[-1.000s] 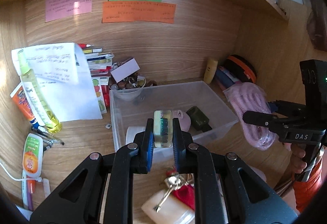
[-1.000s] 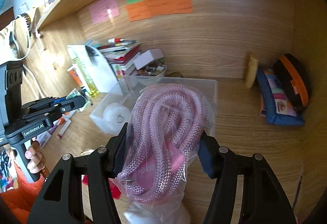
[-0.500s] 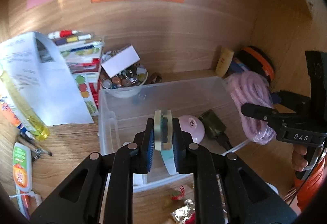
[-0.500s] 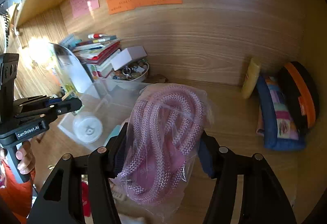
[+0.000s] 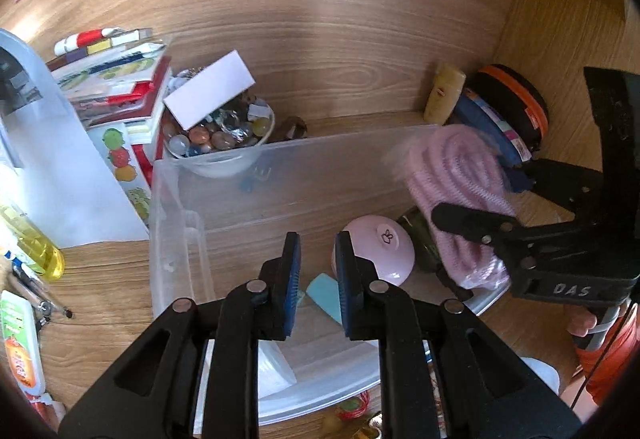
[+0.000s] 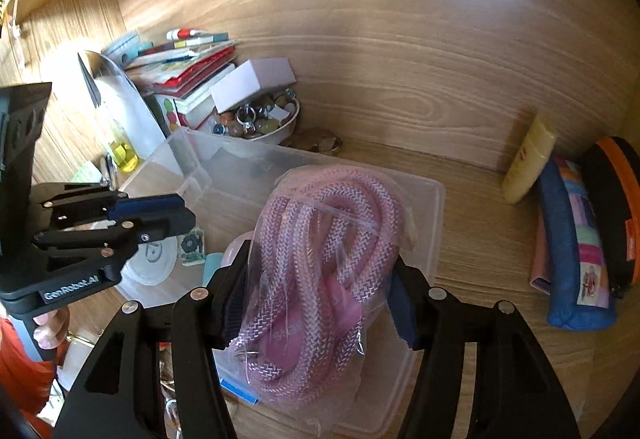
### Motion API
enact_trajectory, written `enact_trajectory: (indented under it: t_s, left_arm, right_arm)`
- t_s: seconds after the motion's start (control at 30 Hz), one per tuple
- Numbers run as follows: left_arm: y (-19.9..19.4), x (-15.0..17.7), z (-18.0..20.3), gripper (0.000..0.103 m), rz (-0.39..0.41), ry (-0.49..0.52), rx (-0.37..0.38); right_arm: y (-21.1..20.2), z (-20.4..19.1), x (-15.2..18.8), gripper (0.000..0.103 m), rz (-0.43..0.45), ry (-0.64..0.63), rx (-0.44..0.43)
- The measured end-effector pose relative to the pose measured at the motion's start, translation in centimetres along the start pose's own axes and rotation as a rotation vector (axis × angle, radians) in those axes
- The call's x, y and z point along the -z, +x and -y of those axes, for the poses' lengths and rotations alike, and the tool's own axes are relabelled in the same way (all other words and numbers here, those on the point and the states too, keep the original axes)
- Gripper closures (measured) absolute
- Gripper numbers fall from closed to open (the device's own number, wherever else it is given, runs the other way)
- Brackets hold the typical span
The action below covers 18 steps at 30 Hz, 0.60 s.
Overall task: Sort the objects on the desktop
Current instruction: 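Drop the small item into the box while the right tool drops the pink mesh bag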
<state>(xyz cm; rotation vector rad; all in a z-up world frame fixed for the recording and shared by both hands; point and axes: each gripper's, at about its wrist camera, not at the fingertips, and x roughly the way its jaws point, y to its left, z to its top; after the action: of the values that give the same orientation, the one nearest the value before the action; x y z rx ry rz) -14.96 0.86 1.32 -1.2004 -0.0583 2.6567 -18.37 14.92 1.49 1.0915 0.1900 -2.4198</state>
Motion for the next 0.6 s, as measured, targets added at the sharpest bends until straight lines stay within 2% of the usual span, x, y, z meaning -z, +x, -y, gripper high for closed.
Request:
enact_trajectory:
  t_s: [0.17, 0.37, 0.5, 0.6]
  left_arm:
    - [-0.8, -0.2, -0.2, 0.087, 0.016, -0.01, -0.013]
    - [-1.6, -0.1, -0.2, 0.073, 0.034, -0.008, -0.044]
    - [-2.4, 0.0, -0.3, 0.058, 0.052, -0.011, -0.053]
    - [-3.1, 0.2, -0.3, 0.054, 0.064, -0.004, -0.055]
  right_arm:
    - [1.5, -0.7, 0.2, 0.044, -0.046, -0.021, 0.008]
    - [0.8, -1.9, 0.4, 0.039, -0.047, -0.068, 0.038]
    - [-0.6, -2.5, 0.7, 0.029, -0.017, -0.09, 0.059]
    - [-1.5, -2.8, 0.9, 0.027, -0.007, -0.092, 0.058]
